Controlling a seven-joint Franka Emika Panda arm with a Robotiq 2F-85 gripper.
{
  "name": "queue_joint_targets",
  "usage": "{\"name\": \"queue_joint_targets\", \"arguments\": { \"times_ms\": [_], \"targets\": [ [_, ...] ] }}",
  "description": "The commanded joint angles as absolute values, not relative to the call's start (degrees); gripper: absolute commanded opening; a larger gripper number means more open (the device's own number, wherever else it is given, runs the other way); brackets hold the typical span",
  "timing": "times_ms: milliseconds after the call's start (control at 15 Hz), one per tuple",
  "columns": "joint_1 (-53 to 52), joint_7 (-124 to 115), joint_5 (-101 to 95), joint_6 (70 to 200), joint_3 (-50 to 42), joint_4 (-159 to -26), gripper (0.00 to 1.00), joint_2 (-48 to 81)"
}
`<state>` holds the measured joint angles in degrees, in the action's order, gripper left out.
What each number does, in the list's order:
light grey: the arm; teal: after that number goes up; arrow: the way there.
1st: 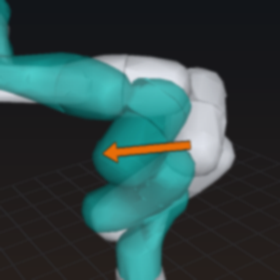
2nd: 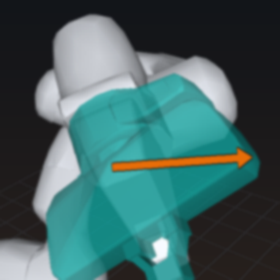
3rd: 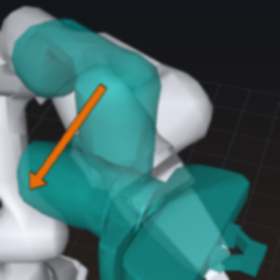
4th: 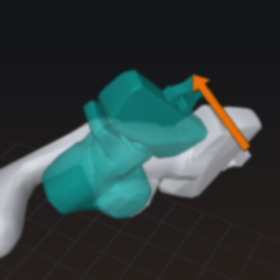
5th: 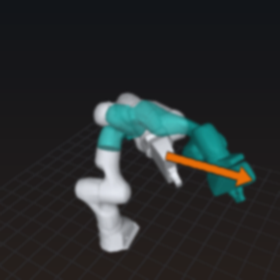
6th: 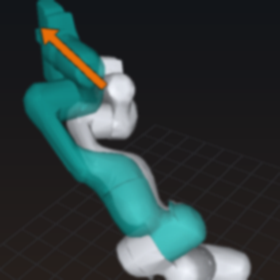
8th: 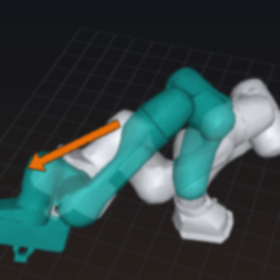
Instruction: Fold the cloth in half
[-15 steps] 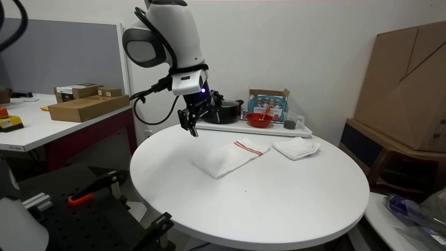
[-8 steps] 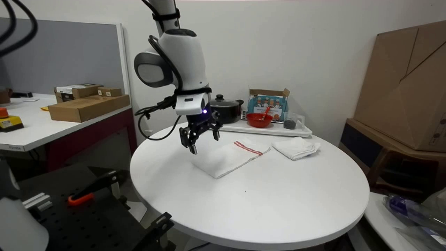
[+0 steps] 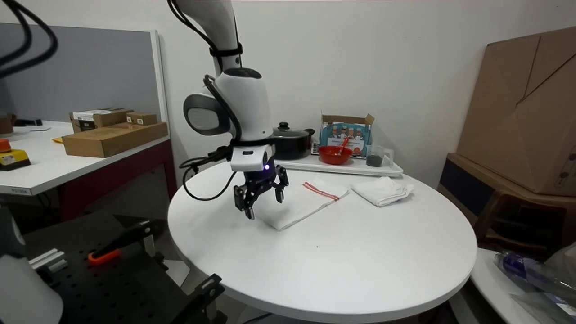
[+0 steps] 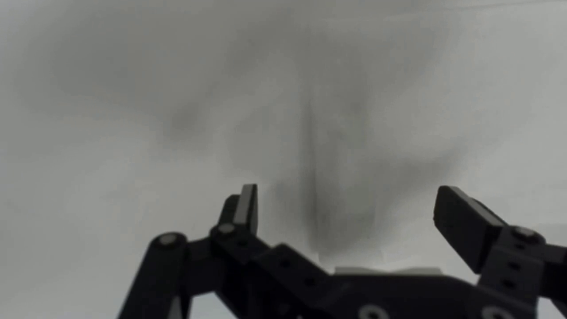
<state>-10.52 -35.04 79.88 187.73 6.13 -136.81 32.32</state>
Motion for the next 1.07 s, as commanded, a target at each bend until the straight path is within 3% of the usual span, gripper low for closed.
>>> {"name": "queue_joint_targets", "arguments": {
  "times_ms": [0, 133, 200, 333, 800, 1000],
  "targets": [
    [-11.67, -34.48, 80.13, 187.59, 5.53, -133.48, 1.0, 36.33],
    [-12.04, -34.28, 80.11, 187.68, 5.6, -132.64, 0.94, 37.62],
    [-12.28, -34.02, 79.95, 187.68, 5.63, -132.42, 0.73, 38.04],
    [-12.96, -33.75, 79.87, 188.2, 5.71, -131.9, 0.62, 38.78],
    [-14.06, -32.94, 80.13, 187.5, 6.58, -132.46, 0.06, 36.48],
    [-14.41, -31.81, 80.3, 185.74, 8.1, -134.9, 0.03, 33.92]
  ]
}}
